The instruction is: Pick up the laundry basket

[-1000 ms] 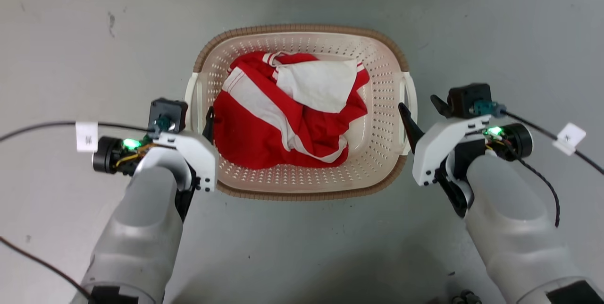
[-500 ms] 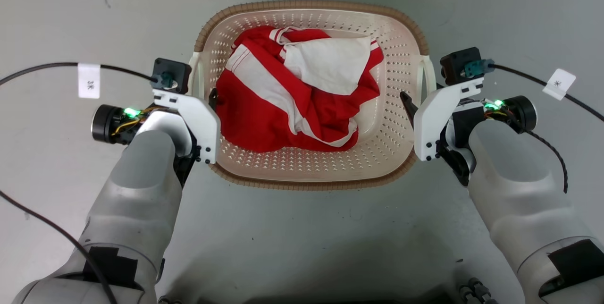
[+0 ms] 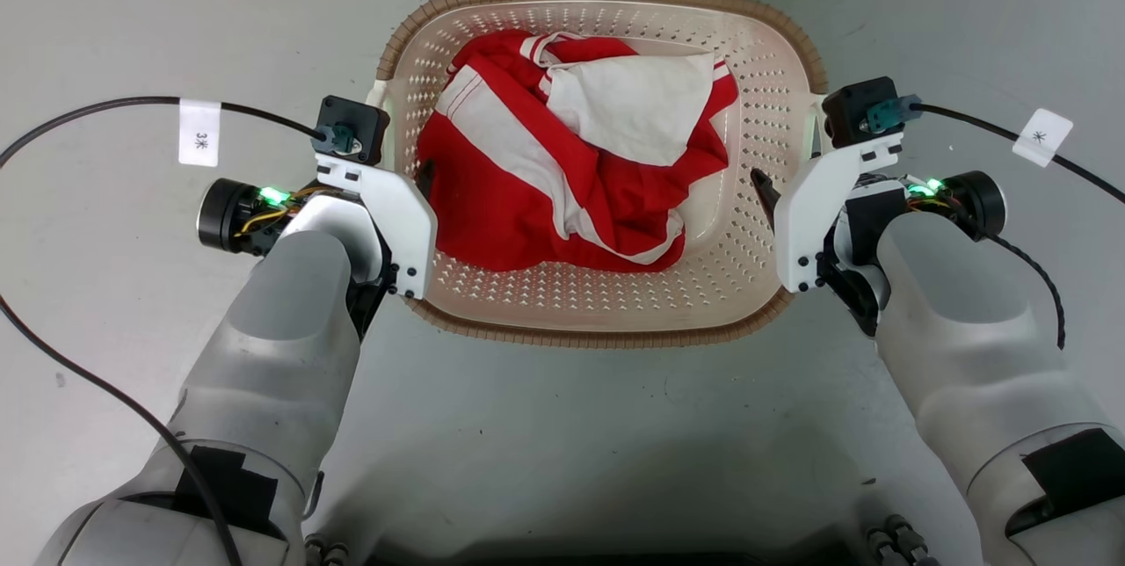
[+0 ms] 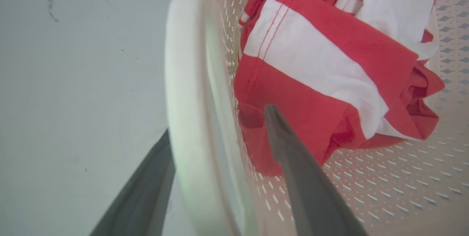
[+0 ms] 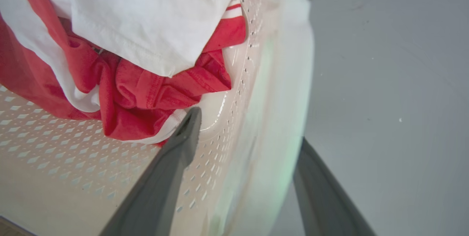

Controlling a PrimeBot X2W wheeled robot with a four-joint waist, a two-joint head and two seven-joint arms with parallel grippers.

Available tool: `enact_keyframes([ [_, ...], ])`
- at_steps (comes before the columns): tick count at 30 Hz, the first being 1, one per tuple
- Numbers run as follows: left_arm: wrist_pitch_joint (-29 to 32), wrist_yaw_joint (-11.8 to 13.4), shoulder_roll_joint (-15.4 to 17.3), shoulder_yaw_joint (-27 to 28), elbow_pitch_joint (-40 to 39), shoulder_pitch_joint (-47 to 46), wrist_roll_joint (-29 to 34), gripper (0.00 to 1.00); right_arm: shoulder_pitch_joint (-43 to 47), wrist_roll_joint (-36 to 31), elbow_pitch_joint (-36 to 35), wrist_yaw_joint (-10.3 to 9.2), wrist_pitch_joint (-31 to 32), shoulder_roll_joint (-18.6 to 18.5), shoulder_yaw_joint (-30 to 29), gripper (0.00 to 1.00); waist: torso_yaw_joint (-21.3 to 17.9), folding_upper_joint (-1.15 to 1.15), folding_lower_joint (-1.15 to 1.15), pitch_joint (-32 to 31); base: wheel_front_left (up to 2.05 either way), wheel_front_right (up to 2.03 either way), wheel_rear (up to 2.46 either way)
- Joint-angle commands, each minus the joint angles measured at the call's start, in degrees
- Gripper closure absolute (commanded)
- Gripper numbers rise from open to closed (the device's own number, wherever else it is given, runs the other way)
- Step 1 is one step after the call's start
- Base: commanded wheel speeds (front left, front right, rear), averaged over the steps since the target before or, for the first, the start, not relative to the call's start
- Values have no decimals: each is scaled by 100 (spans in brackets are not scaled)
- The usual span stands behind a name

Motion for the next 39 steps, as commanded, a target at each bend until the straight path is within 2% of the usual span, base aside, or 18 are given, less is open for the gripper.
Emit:
enact_keyframes([
  [1,-18,-7,-14,-42,11,-75,-60,0,-103,-53,38,-2,-15,-3,24,0,10,0,-1,6,0,0,0],
  [3,-21,-7,-33,-133,0,-85,-146,0,-126,-100,73,-2,-13,-3,24,0,25,0,-1,11,0,0,0],
  [4,-21,-7,-48,-192,-16,-76,-195,71,-133,-133,88,-2,15,-3,41,49,34,0,-1,9,0,0,0],
  [5,-17,-7,-72,-251,-44,-44,-274,100,-115,-151,96,-2,49,-3,85,100,48,0,-1,5,0,0,0],
  [16,147,-7,-48,-856,-150,207,-845,100,-20,-389,187,7,92,13,25,100,53,0,-1,-354,0,0,0],
  [21,518,-12,-76,-1196,-315,498,-1350,100,188,-321,226,7,563,14,42,100,18,0,-1,-905,0,0,0],
  [28,1695,-13,358,-1994,-852,947,-2253,100,345,-156,225,6,1456,-5,366,100,-75,0,-1,-1889,0,0,0],
  [39,3183,-12,1365,-2921,-2127,1525,-4044,100,697,493,99,-2,3177,-48,871,100,-200,0,-1,-3422,0,0,0],
])
